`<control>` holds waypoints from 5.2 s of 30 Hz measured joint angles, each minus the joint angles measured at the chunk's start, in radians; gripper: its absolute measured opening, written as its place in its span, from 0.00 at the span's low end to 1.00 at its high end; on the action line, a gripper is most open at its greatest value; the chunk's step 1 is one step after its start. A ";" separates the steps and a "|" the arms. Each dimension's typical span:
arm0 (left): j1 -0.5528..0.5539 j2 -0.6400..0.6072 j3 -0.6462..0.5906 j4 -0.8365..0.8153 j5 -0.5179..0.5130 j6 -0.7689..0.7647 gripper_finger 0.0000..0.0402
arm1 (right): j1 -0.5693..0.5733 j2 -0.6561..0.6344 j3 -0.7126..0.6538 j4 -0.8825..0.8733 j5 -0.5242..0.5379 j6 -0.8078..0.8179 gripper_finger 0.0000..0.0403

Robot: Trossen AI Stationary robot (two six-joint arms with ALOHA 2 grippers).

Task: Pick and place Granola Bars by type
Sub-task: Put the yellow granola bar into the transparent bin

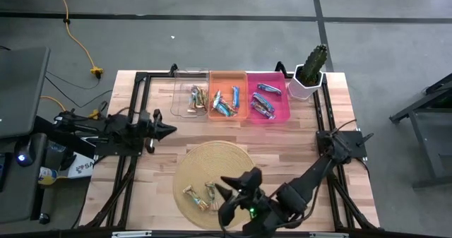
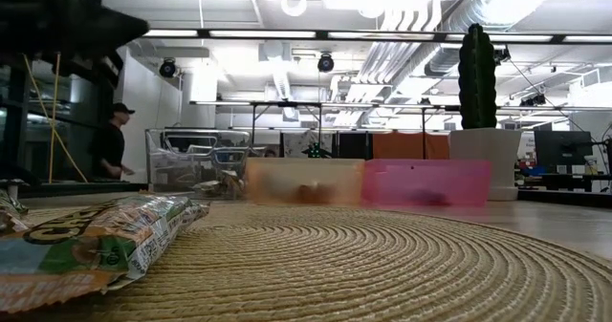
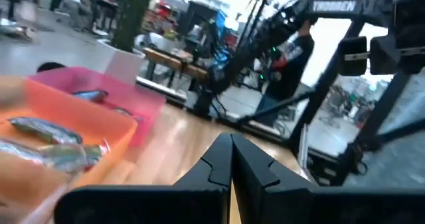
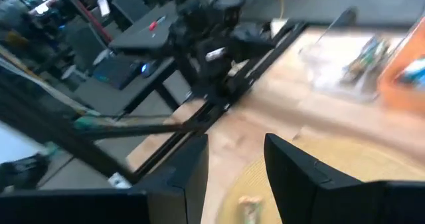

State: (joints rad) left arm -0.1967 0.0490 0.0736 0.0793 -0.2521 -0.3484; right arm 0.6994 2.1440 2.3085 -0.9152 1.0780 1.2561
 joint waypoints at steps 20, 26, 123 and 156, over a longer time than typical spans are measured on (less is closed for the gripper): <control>0.000 0.001 0.042 -0.007 -0.093 -0.068 0.00 | -0.014 -0.363 -0.035 -0.650 0.217 -0.094 0.25; 0.000 0.001 0.042 -0.008 -0.120 -0.075 0.00 | -0.014 -0.668 -0.464 -0.465 0.216 -0.098 0.21; 0.000 0.002 0.043 -0.040 -0.230 -0.064 0.00 | -0.686 -2.117 -2.297 0.926 -1.083 -1.151 0.00; 0.000 0.539 0.918 -0.836 0.245 0.118 0.00 | -0.686 -2.116 -2.299 0.935 -1.077 -1.126 0.00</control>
State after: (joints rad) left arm -0.1967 0.5881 0.9913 -0.7566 -0.0073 -0.2305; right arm 0.0135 0.0277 0.0097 0.0200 0.0006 0.1299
